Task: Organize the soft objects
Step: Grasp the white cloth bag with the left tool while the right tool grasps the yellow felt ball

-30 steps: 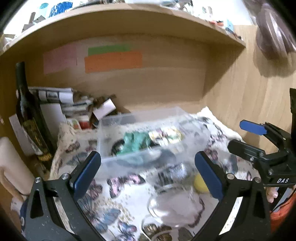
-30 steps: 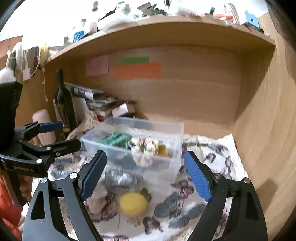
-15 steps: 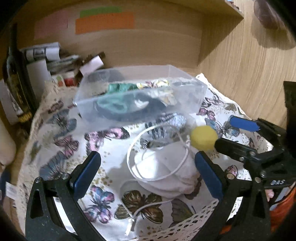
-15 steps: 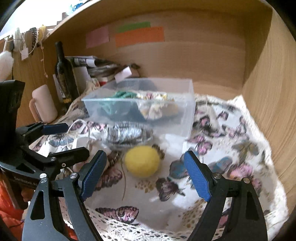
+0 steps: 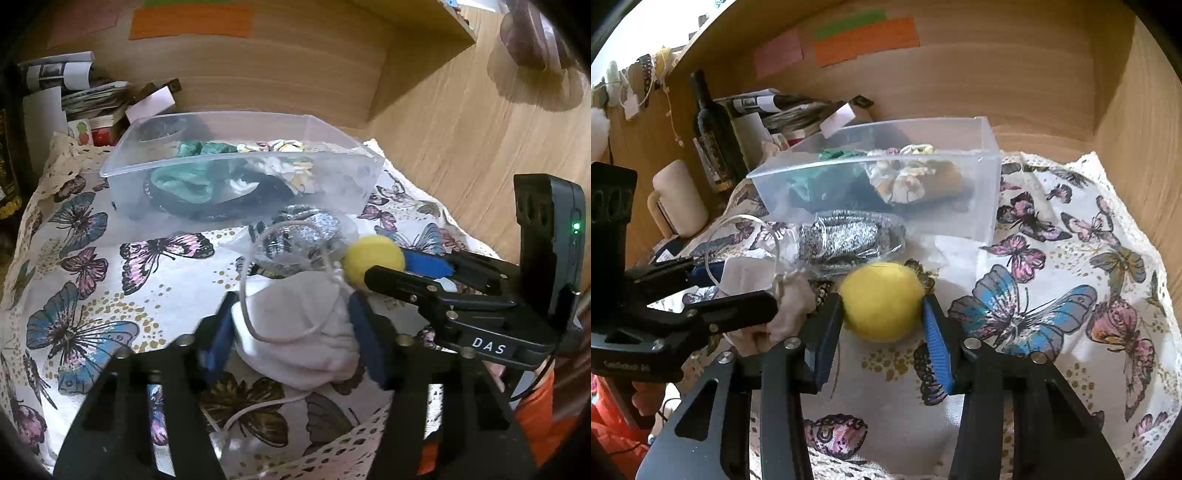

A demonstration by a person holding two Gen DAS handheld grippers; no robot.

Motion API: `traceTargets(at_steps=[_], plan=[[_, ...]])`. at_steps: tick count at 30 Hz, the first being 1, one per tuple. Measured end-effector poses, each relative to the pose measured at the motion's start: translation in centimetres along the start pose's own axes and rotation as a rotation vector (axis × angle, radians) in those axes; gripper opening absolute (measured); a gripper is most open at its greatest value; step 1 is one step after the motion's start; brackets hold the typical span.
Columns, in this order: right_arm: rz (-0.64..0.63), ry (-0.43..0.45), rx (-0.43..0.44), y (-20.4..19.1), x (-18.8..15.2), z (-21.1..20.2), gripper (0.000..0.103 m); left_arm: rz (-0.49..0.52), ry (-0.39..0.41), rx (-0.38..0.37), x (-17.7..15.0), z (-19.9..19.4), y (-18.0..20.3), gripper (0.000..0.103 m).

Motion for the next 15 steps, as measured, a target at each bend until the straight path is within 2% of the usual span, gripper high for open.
traceTargets(at_steps=[8, 14, 15], plan=[[0.0, 0.051, -0.012, 0.3, 1.1, -1.4, 0.039, 0.017, 0.03, 0.012, 0.8, -1.3, 0.5, 0.016], [-0.017, 0.105, -0.025, 0.4, 2.5, -2.9, 0.039, 0.006, 0.092, 0.029, 2.5, -3.3, -0.1, 0.013], [-0.019, 0.114, -0.027, 0.4, 2.7, -3.1, 0.039, -0.021, 0.14, 0.035, 3.0, -3.8, -0.3, 0.013]])
Point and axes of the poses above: each gripper's, at about its wrist camera, not at the fingertips, and z roughly the way its jaws point, y to its right, x to its top, the point moved 6 cm from there along z, roughly the way its jaws point, and after that the axes turned 1 degree about y, right-handed, at the moved point
